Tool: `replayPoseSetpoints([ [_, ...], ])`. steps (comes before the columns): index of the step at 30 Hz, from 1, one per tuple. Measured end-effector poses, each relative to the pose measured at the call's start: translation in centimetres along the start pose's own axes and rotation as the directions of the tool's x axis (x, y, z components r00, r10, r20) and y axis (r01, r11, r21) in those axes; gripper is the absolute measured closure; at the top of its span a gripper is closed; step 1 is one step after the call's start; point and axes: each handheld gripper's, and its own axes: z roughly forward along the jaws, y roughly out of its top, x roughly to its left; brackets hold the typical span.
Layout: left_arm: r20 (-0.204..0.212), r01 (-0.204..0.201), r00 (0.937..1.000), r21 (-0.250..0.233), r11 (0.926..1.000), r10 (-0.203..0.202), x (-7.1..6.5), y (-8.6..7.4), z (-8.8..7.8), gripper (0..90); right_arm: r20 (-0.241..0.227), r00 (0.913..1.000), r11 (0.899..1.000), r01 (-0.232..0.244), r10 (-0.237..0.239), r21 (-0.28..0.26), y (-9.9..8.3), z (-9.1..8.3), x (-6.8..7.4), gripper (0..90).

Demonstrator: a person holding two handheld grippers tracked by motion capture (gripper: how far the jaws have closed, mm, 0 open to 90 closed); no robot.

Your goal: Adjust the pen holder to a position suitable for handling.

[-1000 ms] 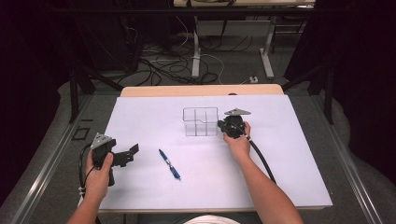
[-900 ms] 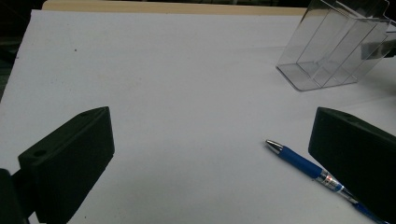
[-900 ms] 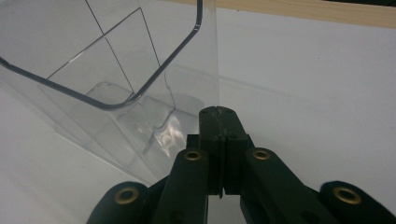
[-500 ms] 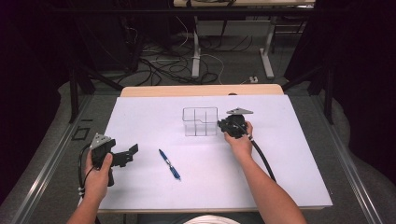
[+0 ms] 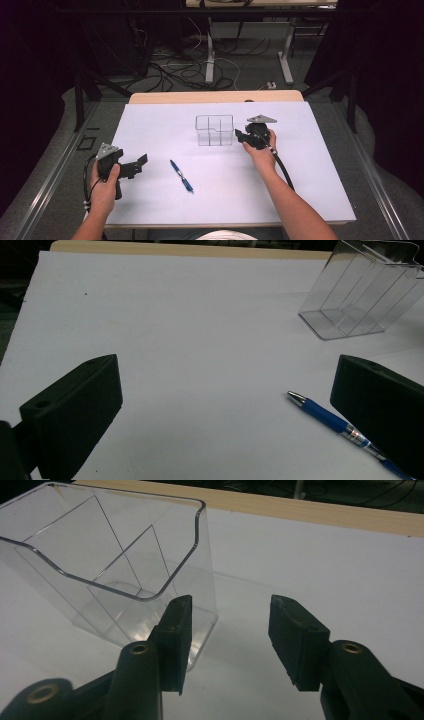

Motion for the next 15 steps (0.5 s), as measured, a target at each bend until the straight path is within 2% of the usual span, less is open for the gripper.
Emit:
replayPoseSetpoints([
  [3, 0.0, 0.003, 1.0, 0.0, 1.0, -0.003, 0.1, 0.0, 0.0, 0.2, 0.0, 0.9997, 1.0, 0.023, -0.023, 0.007, 0.2, -0.9, 0.2, 47.8],
  [10, 0.001, 0.007, 1.0, -0.002, 1.0, -0.007, 0.1, 0.0, 0.0, 0.2, -0.002, 0.9996, 0.999, 0.029, -0.029, 0.018, 0.5, -2.3, 0.6, 44.6],
  [15, 0.0, 0.012, 0.9999, -0.001, 0.9999, -0.012, 0.1, -0.1, -0.1, 0.2, -0.018, 0.9998, 1.0, 0.009, -0.009, 0.018, 0.7, -3.0, 1.3, 34.7],
])
